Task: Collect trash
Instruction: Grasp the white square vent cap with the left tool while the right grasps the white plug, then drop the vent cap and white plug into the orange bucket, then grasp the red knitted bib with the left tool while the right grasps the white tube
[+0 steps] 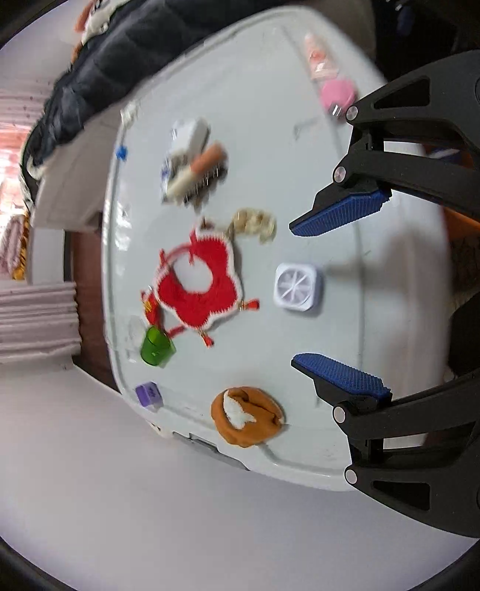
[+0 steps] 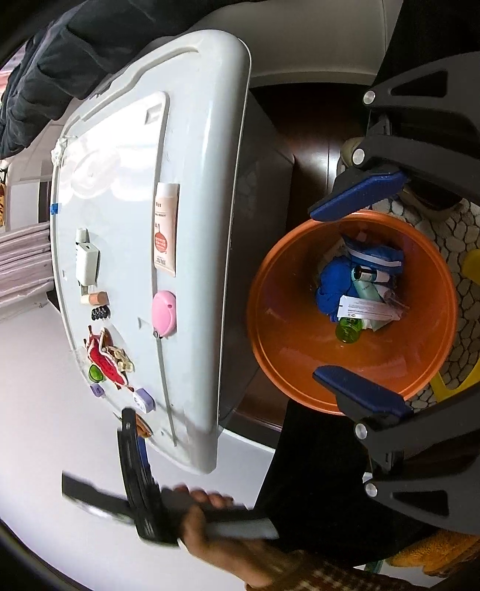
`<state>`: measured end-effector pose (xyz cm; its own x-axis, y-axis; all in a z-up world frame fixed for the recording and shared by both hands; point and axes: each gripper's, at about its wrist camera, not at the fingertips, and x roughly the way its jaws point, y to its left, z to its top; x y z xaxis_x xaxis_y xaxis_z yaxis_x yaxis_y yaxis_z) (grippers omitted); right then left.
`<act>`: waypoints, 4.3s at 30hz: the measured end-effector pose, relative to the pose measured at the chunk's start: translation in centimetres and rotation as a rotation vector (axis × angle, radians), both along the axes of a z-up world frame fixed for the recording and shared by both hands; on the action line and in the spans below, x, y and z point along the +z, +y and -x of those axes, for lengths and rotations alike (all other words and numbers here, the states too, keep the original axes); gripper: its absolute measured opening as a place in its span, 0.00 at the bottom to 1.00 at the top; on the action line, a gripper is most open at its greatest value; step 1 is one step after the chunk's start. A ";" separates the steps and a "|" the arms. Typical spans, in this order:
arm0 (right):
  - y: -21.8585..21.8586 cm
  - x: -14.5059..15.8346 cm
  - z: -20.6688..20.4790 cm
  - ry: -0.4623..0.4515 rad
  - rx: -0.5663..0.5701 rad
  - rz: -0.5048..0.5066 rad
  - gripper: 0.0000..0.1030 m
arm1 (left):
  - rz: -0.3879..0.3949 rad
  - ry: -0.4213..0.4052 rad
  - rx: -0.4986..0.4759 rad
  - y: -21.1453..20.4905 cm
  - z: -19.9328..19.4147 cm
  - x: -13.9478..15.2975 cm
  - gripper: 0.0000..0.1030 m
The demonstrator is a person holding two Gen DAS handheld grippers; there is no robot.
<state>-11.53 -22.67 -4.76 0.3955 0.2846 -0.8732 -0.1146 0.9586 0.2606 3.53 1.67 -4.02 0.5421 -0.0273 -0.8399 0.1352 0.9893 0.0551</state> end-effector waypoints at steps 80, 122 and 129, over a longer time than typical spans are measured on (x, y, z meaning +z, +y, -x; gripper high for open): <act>2.9 5.1 -16.5 -0.141 0.159 0.136 0.41 | 0.134 -0.081 -0.229 -5.3 3.0 3.0 0.31; -1.6 8.0 -7.4 -0.320 -0.040 0.001 0.87 | -0.025 0.025 -0.015 -2.2 -6.5 0.4 0.83; -2.5 6.6 -7.7 -0.298 -0.048 0.068 0.87 | -0.017 0.124 0.016 -2.3 -12.3 -3.9 0.84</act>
<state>-3.84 -25.19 1.82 0.6484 0.2040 -0.7334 -0.1302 0.9789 0.1572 15.84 -0.68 -7.92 0.4341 -0.0051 -0.9009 0.1264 0.9904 0.0554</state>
